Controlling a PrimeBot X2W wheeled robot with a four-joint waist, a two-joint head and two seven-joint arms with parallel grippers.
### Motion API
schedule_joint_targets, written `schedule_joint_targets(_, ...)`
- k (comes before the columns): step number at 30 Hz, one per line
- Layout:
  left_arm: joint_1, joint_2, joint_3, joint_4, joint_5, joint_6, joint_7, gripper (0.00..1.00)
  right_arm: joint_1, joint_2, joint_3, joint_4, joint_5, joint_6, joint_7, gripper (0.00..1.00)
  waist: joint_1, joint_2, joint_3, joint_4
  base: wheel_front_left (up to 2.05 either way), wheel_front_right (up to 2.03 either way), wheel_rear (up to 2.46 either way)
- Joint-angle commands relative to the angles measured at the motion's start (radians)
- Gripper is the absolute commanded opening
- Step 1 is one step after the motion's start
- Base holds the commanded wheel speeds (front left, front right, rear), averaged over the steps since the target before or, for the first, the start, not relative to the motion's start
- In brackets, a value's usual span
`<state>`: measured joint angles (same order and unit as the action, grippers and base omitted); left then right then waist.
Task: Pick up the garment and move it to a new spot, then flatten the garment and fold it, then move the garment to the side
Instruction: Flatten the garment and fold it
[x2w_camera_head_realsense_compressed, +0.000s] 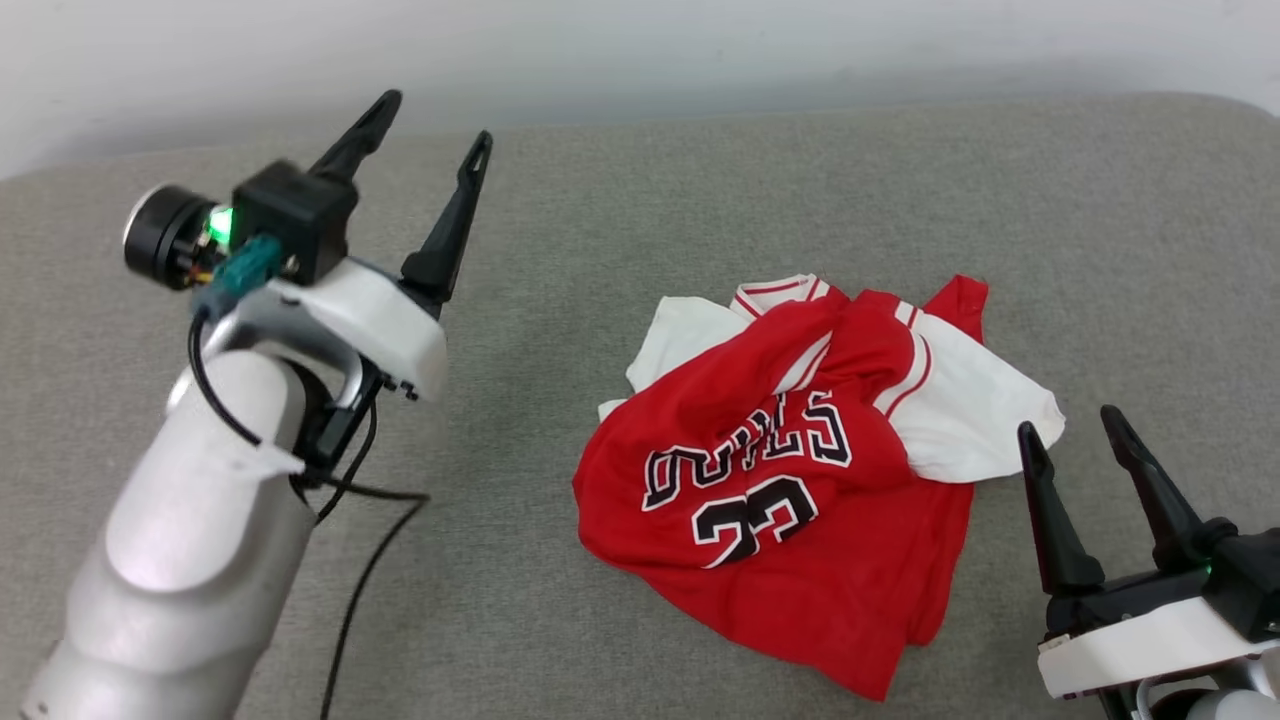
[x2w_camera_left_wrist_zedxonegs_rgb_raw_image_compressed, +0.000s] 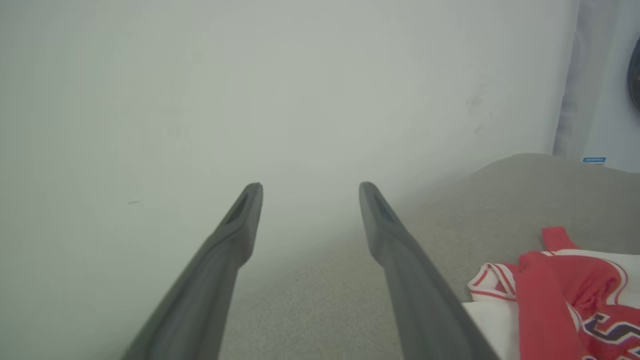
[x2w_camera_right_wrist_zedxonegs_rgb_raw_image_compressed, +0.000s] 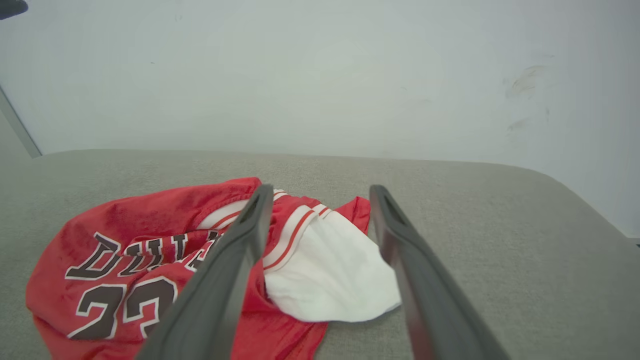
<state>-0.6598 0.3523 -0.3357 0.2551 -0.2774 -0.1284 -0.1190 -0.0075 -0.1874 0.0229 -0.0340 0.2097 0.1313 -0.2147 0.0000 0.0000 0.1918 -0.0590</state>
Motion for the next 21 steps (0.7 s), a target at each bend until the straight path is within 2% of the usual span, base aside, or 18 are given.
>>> schedule_joint_targets(1,-0.023,0.011,-0.021,0.004,-0.021,-0.002,0.020,1.00,0.012,0.006,0.001,-0.008,-0.003,-0.001,0.001,1.00,0.0000,0.0000,0.015,-0.015,0.00,0.00,0.00)
schedule_joint_targets(5,-0.132,0.081,-0.147,0.021,-0.130,-0.001,0.158,1.00,-0.002,0.022,0.008,-0.026,-0.019,-0.001,0.003,1.00,0.0000,0.0000,0.040,-0.042,0.00,0.00,0.00)
schedule_joint_targets(10,-0.251,0.144,-0.314,0.064,-0.262,-0.002,0.391,1.00,-0.024,0.028,0.015,-0.030,-0.032,-0.001,-0.002,1.00,0.0000,0.0000,0.072,-0.071,0.00,0.00,0.00)
schedule_joint_targets(15,-0.353,0.171,-0.471,0.090,-0.393,-0.001,0.625,1.00,-0.047,0.032,0.023,-0.024,-0.042,-0.001,-0.009,1.00,0.0000,0.0000,0.109,-0.096,0.00,0.00,0.00)
schedule_joint_targets(21,-0.449,0.164,-0.613,0.123,-0.516,-0.001,0.771,1.00,-0.082,0.038,0.034,-0.013,-0.046,-0.001,-0.021,1.00,0.0000,0.0000,0.161,-0.121,0.00,0.00,0.00)
